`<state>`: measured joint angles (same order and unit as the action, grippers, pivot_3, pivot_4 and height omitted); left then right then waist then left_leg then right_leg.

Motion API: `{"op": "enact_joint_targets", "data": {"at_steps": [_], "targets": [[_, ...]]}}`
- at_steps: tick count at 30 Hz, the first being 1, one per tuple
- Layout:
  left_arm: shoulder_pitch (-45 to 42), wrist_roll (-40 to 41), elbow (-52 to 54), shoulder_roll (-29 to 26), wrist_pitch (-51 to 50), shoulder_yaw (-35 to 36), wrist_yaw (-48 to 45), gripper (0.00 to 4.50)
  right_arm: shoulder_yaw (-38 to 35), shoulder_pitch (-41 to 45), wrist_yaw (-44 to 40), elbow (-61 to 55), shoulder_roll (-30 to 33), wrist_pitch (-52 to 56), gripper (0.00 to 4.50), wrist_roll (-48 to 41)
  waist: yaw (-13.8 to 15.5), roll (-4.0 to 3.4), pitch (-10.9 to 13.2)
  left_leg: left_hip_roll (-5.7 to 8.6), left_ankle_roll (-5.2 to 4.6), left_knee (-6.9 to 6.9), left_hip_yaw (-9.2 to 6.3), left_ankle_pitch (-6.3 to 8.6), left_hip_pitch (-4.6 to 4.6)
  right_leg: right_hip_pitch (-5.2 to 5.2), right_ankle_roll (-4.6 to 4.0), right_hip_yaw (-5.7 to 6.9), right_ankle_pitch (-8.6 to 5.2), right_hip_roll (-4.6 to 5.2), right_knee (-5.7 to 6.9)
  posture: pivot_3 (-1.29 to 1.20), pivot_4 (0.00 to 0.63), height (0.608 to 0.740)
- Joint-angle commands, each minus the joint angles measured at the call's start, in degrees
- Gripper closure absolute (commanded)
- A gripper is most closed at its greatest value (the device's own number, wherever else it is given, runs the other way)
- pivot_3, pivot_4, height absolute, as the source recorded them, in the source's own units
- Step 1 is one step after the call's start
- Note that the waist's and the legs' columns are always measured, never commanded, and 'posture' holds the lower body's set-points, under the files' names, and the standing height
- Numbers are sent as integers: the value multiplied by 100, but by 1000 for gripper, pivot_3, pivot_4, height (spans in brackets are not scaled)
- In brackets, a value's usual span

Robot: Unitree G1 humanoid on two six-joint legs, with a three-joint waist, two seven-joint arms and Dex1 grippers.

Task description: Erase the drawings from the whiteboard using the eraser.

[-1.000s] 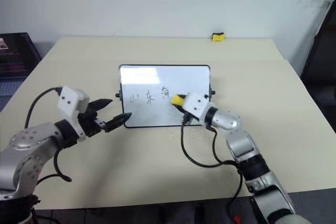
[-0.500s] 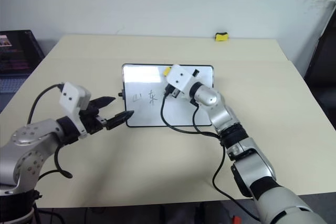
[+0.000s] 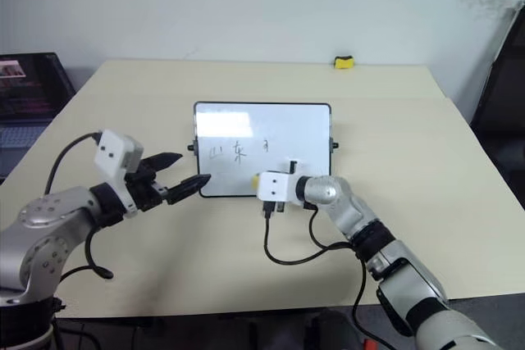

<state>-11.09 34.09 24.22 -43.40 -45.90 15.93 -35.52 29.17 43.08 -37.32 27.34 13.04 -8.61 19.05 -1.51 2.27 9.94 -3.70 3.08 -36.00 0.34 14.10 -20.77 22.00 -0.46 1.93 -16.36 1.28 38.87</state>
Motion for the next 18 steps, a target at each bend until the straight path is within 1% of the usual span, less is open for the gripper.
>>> {"op": "enact_joint_targets", "data": {"at_steps": [1, 4, 8, 10, 14, 18], "targets": [[-18, 6, 77, -56, 27, 86, 12, 0, -423, 49, 187, -128, -76, -59, 3506, -281, 1, -1, 2, 0, -1, 0, -1, -2, -3, 4, -1, 1, 0, -1, 2, 0, 150, 740], [-5, -17, 54, -76, 39, 90, 2, 0, -789, 187, 423, -358, -268, -344, 3506, -632, -5, -1, 7, -2, 2, 4, 1, -3, -25, 25, -2, -3, 0, -6, 3, 0, 150, 740], [25, -22, 58, -78, 50, 90, -18, 0, -1145, 482, 1041, -199, -362, -536, 3507, -574, -10, -1, 7, -4, 23, 7, 3, 10, -38, 32, -4, -4, -1, -4, -6, 0, 150, 740], [50, -20, 85, -70, 50, 81, -22, 0, -1160, 582, 1289, 30, -353, -506, 3507, -408, -11, -1, 7, -4, 34, 8, 2, 17, -41, 32, -13, -5, 3, -4, -16, 0, 150, 740], [65, -2, 107, -59, 44, 76, -22, 0, -1080, 641, 1489, 268, -361, -463, 3508, -248, -12, 0, 7, -4, 46, 11, 3, 27, -56, 32, -12, -3, 1, -2, -41, 0, 150, 740], [140, 56, 163, -91, 20, 89, -94, 0, -755, 484, 1090, 408, -337, 59, 3510, -33, -13, 2, 5, -4, 45, 11, -1, 28, -72, 38, -12, 3, 2, -1, -59, 0, 150, 740]]}}
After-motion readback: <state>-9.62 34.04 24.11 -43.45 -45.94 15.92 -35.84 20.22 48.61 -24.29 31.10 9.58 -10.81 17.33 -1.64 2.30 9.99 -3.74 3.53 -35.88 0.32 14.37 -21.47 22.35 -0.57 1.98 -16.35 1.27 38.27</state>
